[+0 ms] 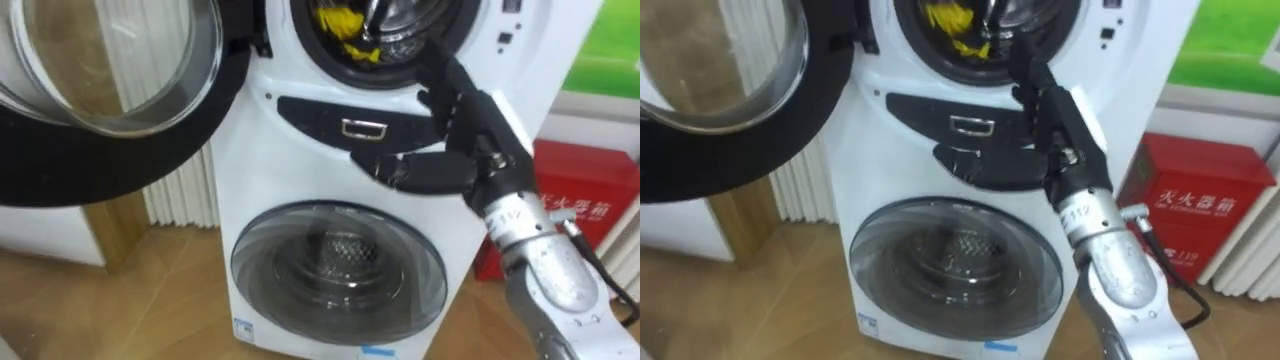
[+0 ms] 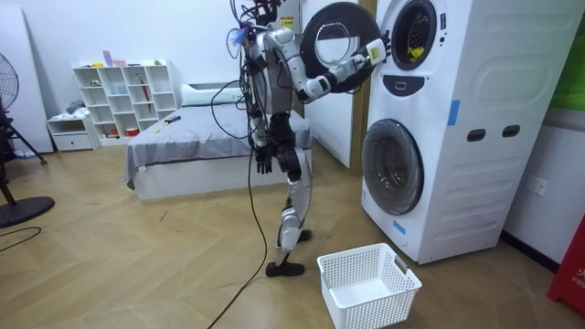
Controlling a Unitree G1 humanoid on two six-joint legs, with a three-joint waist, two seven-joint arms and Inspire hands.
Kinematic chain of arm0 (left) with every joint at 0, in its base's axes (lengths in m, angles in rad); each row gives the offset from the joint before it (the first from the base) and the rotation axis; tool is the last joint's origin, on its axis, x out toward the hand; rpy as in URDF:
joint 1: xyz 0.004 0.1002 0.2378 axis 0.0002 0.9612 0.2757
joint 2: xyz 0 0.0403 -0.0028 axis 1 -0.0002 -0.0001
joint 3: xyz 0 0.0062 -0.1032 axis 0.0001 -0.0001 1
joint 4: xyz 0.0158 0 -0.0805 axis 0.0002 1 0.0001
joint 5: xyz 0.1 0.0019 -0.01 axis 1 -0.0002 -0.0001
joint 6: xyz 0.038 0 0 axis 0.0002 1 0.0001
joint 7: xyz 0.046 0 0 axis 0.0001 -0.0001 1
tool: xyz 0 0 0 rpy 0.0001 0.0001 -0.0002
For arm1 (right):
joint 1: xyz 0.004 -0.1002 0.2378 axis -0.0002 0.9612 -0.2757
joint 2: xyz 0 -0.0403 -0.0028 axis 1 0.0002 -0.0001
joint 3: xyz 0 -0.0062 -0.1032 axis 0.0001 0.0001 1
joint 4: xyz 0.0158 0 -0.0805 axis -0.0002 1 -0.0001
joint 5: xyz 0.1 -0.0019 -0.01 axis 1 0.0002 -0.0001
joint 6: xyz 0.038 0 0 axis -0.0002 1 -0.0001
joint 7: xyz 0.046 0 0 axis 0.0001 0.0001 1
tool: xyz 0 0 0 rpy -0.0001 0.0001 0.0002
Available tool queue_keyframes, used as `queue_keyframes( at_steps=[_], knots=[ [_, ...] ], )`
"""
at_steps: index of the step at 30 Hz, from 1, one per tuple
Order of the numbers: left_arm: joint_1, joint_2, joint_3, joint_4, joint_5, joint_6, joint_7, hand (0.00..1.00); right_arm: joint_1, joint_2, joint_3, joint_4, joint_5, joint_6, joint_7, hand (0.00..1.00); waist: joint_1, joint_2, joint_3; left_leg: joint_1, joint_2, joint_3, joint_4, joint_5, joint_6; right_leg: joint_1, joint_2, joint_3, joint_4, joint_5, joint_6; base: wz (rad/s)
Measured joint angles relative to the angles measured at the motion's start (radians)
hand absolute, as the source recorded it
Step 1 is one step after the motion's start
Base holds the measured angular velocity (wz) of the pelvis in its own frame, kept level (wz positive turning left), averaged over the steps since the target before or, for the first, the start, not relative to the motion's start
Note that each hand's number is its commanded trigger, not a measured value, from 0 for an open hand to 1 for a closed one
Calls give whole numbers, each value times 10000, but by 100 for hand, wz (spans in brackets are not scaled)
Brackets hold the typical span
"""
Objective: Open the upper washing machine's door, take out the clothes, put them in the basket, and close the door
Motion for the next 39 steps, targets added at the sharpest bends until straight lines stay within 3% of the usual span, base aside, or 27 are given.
queue_keyframes(
  at_steps=[1, 2, 3, 5, 8, 10, 12, 13, 15, 16, 17, 19, 21, 23, 24, 25, 28, 34, 39],
  knots=[
    [151, 7, 28, 1, -16, 3, 6, 0, -3, 5, 12, -43, 106, 2, -12, 0, 39, -3, -58, -38, -85, -44, -438, 742, 160, 128, -85, 5, -121, -33, 152, -24],
    [198, 15, 35, 0, -13, 3, -3, 0, -1, 4, 11, -87, 110, -12, -31, 0, -21, -21, -101, -15, -167, -57, -565, 1009, 327, 151, -122, 10, -157, -62, 201, -6],
    [179, 36, 59, -5, -16, -7, -70, 0, 0, -9, 9, -121, 131, -24, -109, 0, -153, -150, -156, 80, -415, -29, -717, 1117, 455, 178, -281, 81, -222, -124, 351, 12],
    [-36, 26, 59, 4, -21, -27, -211, 0, 11, -26, 10, -120, 43, -23, -200, 0, -303, -185, -168, 197, -692, 79, -636, 981, 682, 277, -600, -5, -224, -196, 521, 10],
    [-583, 86, 148, 79, -181, -163, -148, 0, 27, -28, 1, -176, -183, -24, -361, 0, -479, -52, -82, 410, -1038, 215, -471, 603, 899, 473, -1023, -82, 44, -289, 808, 2],
    [-1080, 175, 222, 59, -261, -214, -65, 0, 27, -43, -35, -387, -193, -25, -502, 0, -727, 16, -67, 518, -1384, 268, -470, 460, 1092, 322, -1431, -44, 869, -423, 1038, 17],
    [-1389, 236, 217, -53, -434, -222, 55, 0, 40, -38, -56, -516, -227, -31, -685, 0, -785, -22, -35, 850, -1601, 361, -714, 352, 1262, 19, -1743, -21, 1941, -424, 1060, 5],
    [-1550, 246, 178, -127, -577, -247, 164, 0, 81, -60, -53, -587, -215, -95, -706, 0, -818, -57, 7, 1162, -1725, 461, -911, 278, 1377, -280, -1971, 10, 2712, -311, 1251, 0],
    [-1668, 252, 113, -247, -630, -343, 217, 0, 82, -49, -51, -633, -436, -111, -652, 0, -881, -52, 15, 1503, -1822, 463, -1092, 178, 1503, -602, -2072, 125, 3687, 138, 1477, -7],
    [-1762, 265, 93, -234, -633, -441, 231, 0, 82, -50, -122, -622, -578, -110, -629, 0, -926, 31, 41, 1691, -1800, 240, -1103, 75, 1574, -752, -1986, 233, 4110, 441, 1439, -5],
    [-1783, 265, 87, -248, -644, -479, 258, 0, 81, -51, -175, -615, -582, -109, -624, 0, -909, 118, 48, 1778, -1769, 22, -1142, -18, 1568, -834, -1892, 286, 4211, 388, 1423, -12],
    [-1839, 296, 85, -204, -644, -577, 316, 0, 69, -63, -311, -583, -590, -44, -558, 0, -850, 231, 46, 2089, -1672, -406, -1528, -130, 1568, -1523, -1472, 364, 4079, -334, 1203, -10],
    [-1750, 307, 83, -180, -645, -600, 318, 0, 72, -84, -338, -581, -582, 26, -501, 0, -866, 280, 39, 2238, -1587, -477, -1610, -132, 1570, -2055, -1108, 317, 3197, -427, 1127, 5],
    [-1565, 337, 84, -177, -639, -599, 330, 0, 72, -145, -313, -549, -587, 32, -481, 0, -882, 281, 37, 2442, -1582, -484, -1632, -133, 1569, -2219, -797, 459, 1681, -61, 926, 16],
    [-1429, 346, 84, -173, -639, -591, 367, 0, 85, -190, -294, -538, -571, 47, -496, 0, -899, 272, 27, 2616, -1603, -477, -1635, -156, 1537, -2245, -644, 627, 1047, 843, 833, 35],
    [-1310, 319, 83, -158, -640, -592, 384, 0, 160, -279, -262, -536, -518, 45, -532, 0, -878, 362, -23, 2850, -1507, -480, -1705, -202, 1456, -1992, -528, 688, 908, 1106, 688, 26],
    [-907, 367, 92, 160, -618, -577, 572, 0, 227, -296, 21, -738, -32, -23, -385, 0, -942, 462, -32, 3060, -1268, -554, -2065, -267, 1345, -1733, -220, 768, 499, 1253, 544, -15],
    [-602, 302, 110, 148, -519, -329, 555, 0, 168, -389, 2, -499, 375, 17, -192, 0, -687, 380, -24, 3112, -870, -557, -2275, -409, 1072, -1340, 266, 703, -431, 1728, 323, -4],
    [-399, 156, 105, 22, -529, -92, 555, 0, 162, -385, 7, -595, 569, 7, 62, 0, -687, 358, -39, 3085, -730, -571, -2240, -455, 953, -1265, 415, 674, -603, 1808, 228, 0]
  ],
)
